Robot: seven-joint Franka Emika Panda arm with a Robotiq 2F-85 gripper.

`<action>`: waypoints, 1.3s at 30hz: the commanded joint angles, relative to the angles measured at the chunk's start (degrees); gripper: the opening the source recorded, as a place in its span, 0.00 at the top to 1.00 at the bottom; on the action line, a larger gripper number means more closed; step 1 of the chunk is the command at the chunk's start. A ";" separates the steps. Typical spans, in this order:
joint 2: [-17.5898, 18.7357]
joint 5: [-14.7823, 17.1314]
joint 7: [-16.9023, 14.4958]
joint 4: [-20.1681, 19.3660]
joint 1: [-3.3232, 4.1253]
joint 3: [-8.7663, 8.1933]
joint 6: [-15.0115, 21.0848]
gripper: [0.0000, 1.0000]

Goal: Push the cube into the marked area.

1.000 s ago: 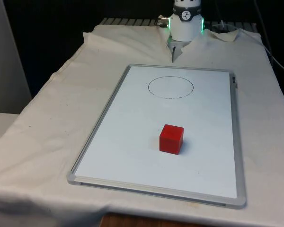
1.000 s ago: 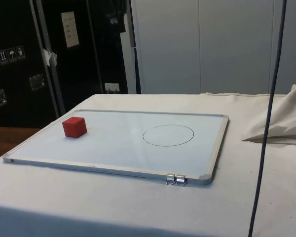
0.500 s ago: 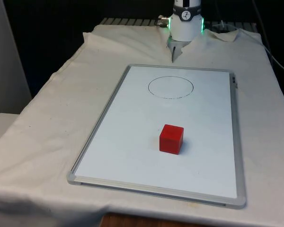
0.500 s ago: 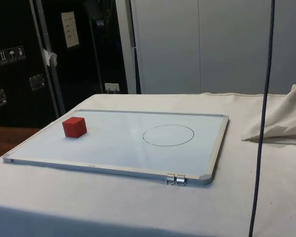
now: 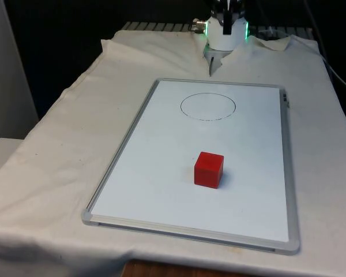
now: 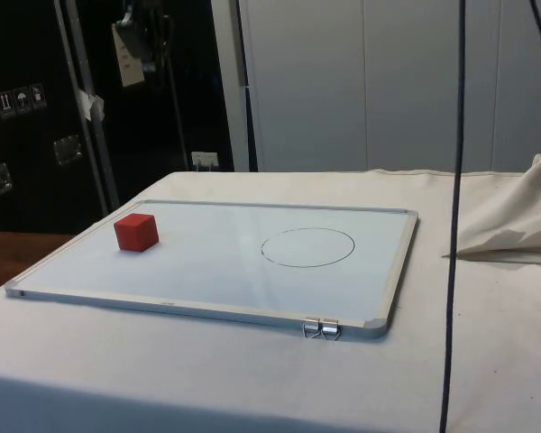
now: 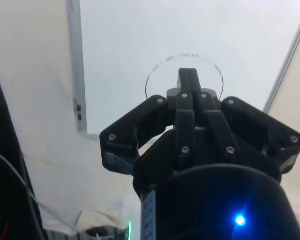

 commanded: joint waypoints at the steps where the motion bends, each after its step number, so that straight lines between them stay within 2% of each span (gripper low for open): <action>1: 0.80 -0.11 0.29 0.74 0.17 0.06 0.29 1.00; 5: 3.55 -0.11 0.40 3.21 0.17 0.23 2.06 1.00; 6: 2.98 -0.06 0.11 2.58 0.06 0.23 1.72 1.00; 14: 7.62 -0.17 0.40 6.93 0.23 0.23 6.13 1.00; 17: 7.91 -0.06 0.11 7.05 0.17 0.29 6.88 1.00; 25: 13.41 -0.06 0.29 12.15 0.17 0.29 10.43 1.00; 26: 12.83 -0.06 0.11 11.52 0.17 0.29 10.43 1.00; 35: 21.66 -0.17 0.57 19.77 0.40 0.17 12.32 1.00; 36: 20.45 -0.06 0.23 18.56 0.29 0.29 12.38 1.00; 37: 22.46 -0.17 0.57 20.51 0.40 0.23 12.38 1.00; 39: 23.95 -0.11 0.63 22.00 0.40 0.23 12.43 1.00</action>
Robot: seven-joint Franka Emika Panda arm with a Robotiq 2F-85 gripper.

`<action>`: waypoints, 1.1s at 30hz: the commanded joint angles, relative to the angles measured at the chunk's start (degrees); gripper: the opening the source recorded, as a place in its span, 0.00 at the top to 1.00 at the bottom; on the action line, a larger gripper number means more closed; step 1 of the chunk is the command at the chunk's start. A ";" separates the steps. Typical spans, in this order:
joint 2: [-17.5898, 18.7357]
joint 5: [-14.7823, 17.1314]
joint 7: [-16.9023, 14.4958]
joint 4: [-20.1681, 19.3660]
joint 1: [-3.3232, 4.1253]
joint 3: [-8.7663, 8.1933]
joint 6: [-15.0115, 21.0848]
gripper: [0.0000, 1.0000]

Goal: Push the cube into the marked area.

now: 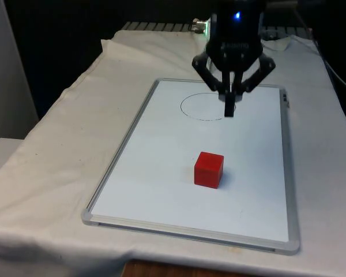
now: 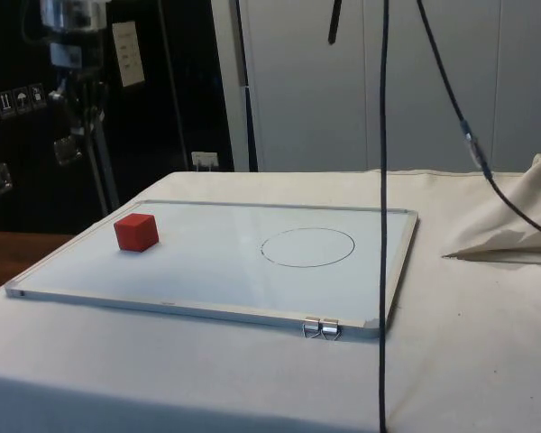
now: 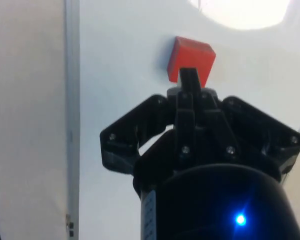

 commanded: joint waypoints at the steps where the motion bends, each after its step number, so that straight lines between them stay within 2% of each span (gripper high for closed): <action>1: 1.89 0.00 0.29 1.95 0.06 -0.06 -0.11 1.00; 5: 5.10 0.11 0.23 5.04 -0.11 0.00 0.11 1.00; 6: 3.90 0.00 0.06 3.78 0.00 0.00 0.29 1.00; 7: 6.47 0.11 0.17 6.47 -0.17 0.00 0.06 1.00; 15: 12.26 0.17 0.11 11.80 -0.46 0.00 0.69 1.00; 16: 11.52 0.00 0.06 10.94 -0.34 -0.06 0.97 1.00; 23: 16.27 0.11 0.00 14.73 -0.74 0.00 1.09 1.00; 25: 16.44 0.00 0.06 14.78 -0.63 -0.17 1.32 1.00; 33: 19.77 0.11 -0.17 16.27 -1.03 -0.06 1.38 1.00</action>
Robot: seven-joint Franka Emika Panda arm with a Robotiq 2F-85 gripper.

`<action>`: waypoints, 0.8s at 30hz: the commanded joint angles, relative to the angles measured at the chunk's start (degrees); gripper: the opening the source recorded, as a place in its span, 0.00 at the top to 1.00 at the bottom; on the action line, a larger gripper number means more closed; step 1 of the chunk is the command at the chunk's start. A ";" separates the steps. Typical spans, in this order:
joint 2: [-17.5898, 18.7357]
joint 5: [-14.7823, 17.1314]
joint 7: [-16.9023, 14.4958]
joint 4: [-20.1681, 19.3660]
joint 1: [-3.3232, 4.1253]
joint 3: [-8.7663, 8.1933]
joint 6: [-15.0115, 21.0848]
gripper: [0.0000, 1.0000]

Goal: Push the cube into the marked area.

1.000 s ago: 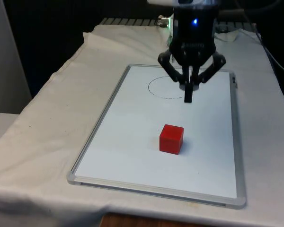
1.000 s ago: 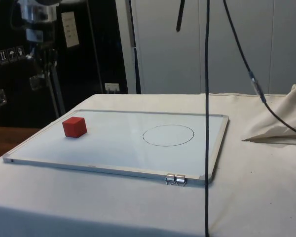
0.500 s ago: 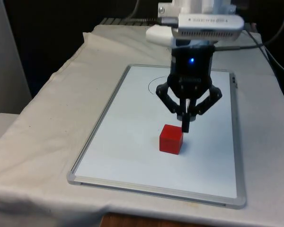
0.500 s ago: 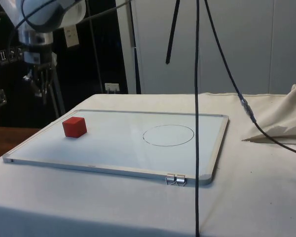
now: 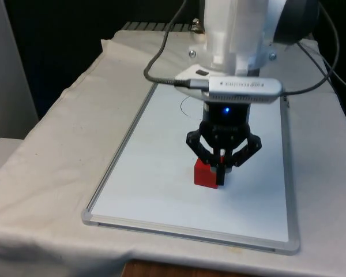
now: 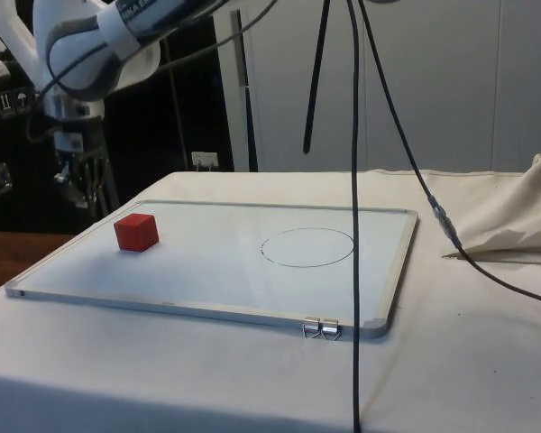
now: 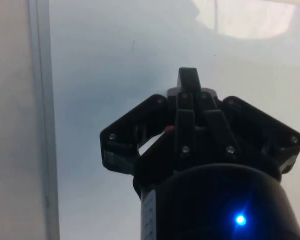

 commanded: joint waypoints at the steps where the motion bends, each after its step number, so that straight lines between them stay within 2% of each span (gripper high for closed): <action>1: 0.29 0.00 0.00 0.00 0.00 0.00 0.11 1.00; 5: 2.52 0.11 -0.23 0.74 -0.34 0.11 0.34 1.00; 9: 3.67 0.11 -0.34 0.92 -0.46 0.06 0.69 1.00; 10: 3.09 0.00 -0.17 0.52 -0.29 -0.06 0.86 1.00; 11: 3.95 0.11 -0.34 0.92 -0.52 0.06 0.74 1.00; 15: 5.10 0.11 -0.40 0.86 -0.57 0.00 1.03 1.00; 18: 5.04 0.11 -0.80 0.23 -0.74 -0.06 0.97 1.00; 19: 4.87 0.00 -0.46 0.57 -0.46 -0.17 0.86 1.00; 20: 4.81 0.11 -0.97 -0.06 -0.80 -0.06 0.92 1.00; 22: 3.84 0.11 -1.32 -0.74 -0.92 -0.17 0.46 1.00; 24: 3.21 0.11 -1.55 -0.97 -0.74 -0.34 -0.06 1.00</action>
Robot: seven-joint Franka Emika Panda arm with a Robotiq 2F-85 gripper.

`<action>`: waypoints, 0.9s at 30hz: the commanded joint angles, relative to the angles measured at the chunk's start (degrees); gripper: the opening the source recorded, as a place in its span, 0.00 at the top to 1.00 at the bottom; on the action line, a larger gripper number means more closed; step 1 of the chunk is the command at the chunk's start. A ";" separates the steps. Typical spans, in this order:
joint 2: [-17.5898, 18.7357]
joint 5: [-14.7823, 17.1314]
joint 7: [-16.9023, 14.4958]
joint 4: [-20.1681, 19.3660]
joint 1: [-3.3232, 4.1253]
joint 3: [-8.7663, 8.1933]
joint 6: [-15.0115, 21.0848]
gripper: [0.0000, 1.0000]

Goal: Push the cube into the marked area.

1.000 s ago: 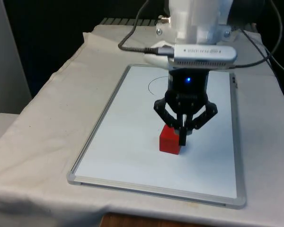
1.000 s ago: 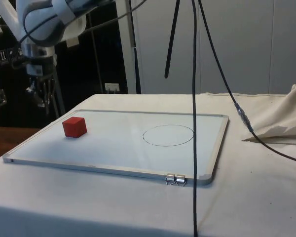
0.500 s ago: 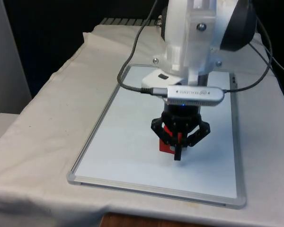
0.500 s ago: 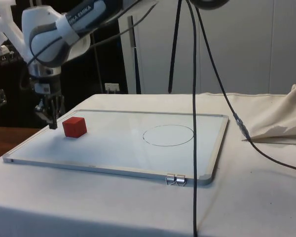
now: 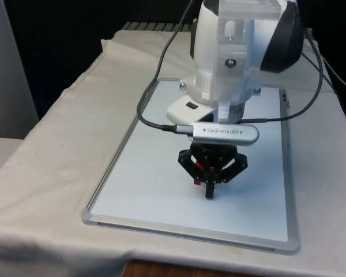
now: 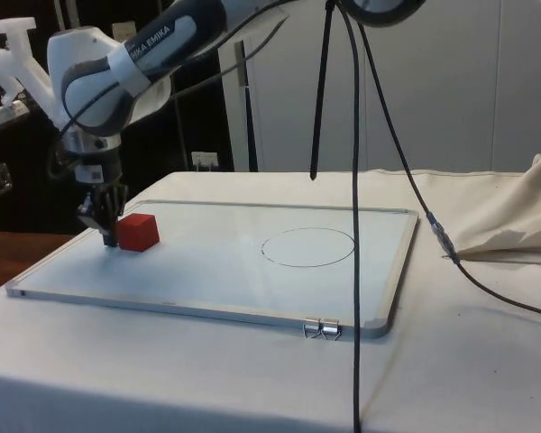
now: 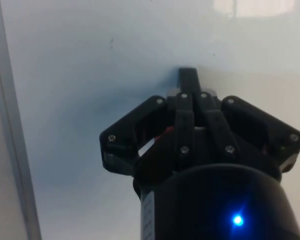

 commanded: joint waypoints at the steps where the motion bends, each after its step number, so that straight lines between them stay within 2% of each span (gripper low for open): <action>1: -1.38 0.11 -0.34 -1.55 0.06 0.11 0.23 1.00; 4: -2.46 0.06 -0.97 -1.89 0.06 0.11 -0.74 1.00; 5: -1.26 0.00 -0.57 -0.11 0.06 0.00 -1.43 1.00; 6: -2.75 0.06 -1.15 -2.01 0.06 0.06 -0.97 1.00; 11: -4.13 0.06 -2.23 -2.86 0.11 0.11 -2.12 1.00; 14: -4.58 0.17 -3.09 -3.44 0.11 0.34 -3.09 1.00; 15: -3.95 0.00 -2.69 -2.29 0.11 0.06 -3.61 1.00; 16: -4.70 0.17 -3.32 -3.61 0.11 0.40 -3.32 1.00; 24: -4.87 1.03 -6.02 -4.87 -0.11 0.86 -5.16 1.00; 25: -4.70 0.80 -5.61 -4.53 0.17 0.46 -5.27 1.00; 26: -4.87 1.20 -6.42 -5.04 -0.11 0.86 -5.33 1.00; 27: -4.87 1.32 -6.76 -5.21 -0.06 0.80 -5.50 1.00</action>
